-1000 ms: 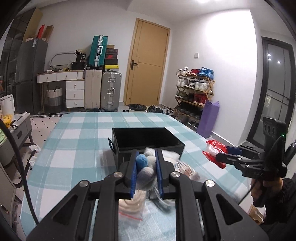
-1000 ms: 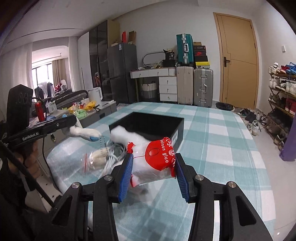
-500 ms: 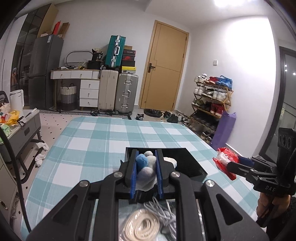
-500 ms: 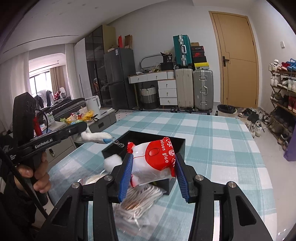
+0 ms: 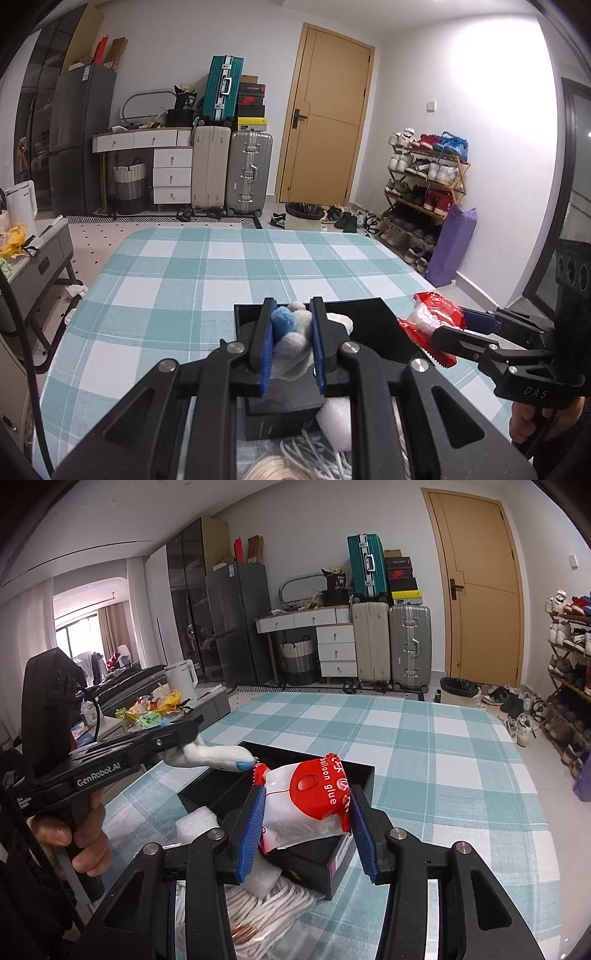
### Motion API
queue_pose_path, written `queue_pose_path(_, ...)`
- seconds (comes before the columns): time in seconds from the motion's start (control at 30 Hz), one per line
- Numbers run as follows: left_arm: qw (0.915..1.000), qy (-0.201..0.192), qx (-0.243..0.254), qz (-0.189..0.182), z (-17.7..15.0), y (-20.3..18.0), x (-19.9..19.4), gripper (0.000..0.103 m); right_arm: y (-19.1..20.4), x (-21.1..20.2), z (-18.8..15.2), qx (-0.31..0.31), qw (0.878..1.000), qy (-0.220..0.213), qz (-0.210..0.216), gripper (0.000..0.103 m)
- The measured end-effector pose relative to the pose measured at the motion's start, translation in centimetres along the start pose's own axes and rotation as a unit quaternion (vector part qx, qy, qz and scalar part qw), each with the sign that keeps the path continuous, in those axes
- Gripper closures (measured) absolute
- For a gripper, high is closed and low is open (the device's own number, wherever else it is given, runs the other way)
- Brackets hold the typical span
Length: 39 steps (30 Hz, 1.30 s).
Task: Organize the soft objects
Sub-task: 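Carry the plush toy and glue packet into the black box and release both, then move the right tool toward the bagged white rope with copper ends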
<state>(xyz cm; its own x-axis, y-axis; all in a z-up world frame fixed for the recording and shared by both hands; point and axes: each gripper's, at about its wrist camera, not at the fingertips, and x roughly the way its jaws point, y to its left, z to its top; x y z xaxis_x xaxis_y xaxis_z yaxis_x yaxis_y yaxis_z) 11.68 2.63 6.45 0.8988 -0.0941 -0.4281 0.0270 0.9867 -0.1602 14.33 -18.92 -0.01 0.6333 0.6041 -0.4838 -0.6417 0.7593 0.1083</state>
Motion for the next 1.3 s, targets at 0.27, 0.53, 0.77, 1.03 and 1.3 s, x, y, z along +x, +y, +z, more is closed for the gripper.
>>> queue_pose_path(0.27,0.9995,0.025,0.021,0.004,0.1,-0.8,2.4,0.087,-0.5,2.8,0.3,-0.009,1.0,0.02,0.0,0.058)
queue_pose_path(0.53,0.9985,0.048,0.023,0.011,-0.3,-0.9,4.2,0.087,-0.7,4.7,0.2,-0.015,0.999,0.036,0.002,0.058)
queue_pose_path(0.77,0.9971,0.069,0.03,0.013,-0.9,-0.8,5.4,0.085,-0.7,6.3,0.1,-0.023,0.999,0.046,-0.005,0.057)
queue_pose_path(1.03,0.9968,0.076,0.024,0.002,-0.5,-0.7,4.5,0.047,-0.7,5.1,0.1,-0.025,0.999,0.027,-0.029,0.016)
queue_pose_path(1.3,0.9971,0.067,0.035,0.01,-0.6,-0.6,1.3,0.0,-0.7,1.3,-0.5,-0.021,0.998,0.022,-0.05,0.001)
